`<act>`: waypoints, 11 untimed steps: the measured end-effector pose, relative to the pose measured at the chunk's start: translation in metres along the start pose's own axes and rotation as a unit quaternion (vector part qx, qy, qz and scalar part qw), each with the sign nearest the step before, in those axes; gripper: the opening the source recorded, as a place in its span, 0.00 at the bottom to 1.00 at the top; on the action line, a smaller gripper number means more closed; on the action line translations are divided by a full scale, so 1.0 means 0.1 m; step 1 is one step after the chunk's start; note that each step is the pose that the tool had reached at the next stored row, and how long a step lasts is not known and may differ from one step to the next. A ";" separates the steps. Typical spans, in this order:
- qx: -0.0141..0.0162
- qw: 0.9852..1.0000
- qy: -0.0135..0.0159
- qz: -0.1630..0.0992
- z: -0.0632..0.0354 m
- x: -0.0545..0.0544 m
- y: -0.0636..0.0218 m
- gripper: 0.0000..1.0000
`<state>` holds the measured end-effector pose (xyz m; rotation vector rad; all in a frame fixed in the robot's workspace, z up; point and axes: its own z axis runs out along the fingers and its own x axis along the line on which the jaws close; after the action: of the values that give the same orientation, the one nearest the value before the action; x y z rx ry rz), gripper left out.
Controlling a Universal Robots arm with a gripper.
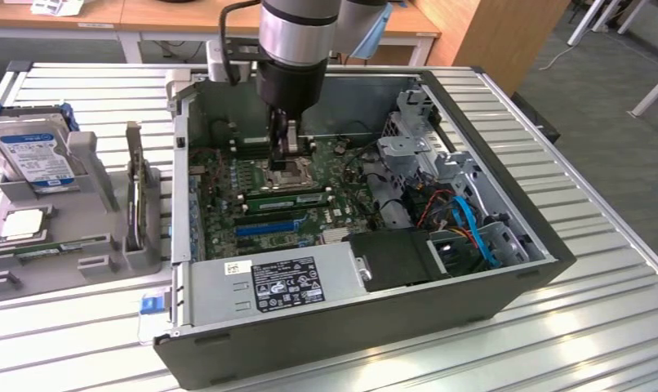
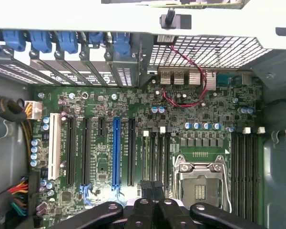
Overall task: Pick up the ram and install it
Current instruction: 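Press down the ram until it locks into place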
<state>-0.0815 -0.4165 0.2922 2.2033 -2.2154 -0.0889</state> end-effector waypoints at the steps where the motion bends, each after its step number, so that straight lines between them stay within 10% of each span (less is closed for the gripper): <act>1: 0.000 1.000 0.000 0.000 -0.017 0.00 0.001 0.10; 11: 0.000 1.000 0.001 0.000 -0.171 -0.01 0.008 0.10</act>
<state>-0.0814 -0.4165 0.3093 2.2022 -2.2143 -0.0860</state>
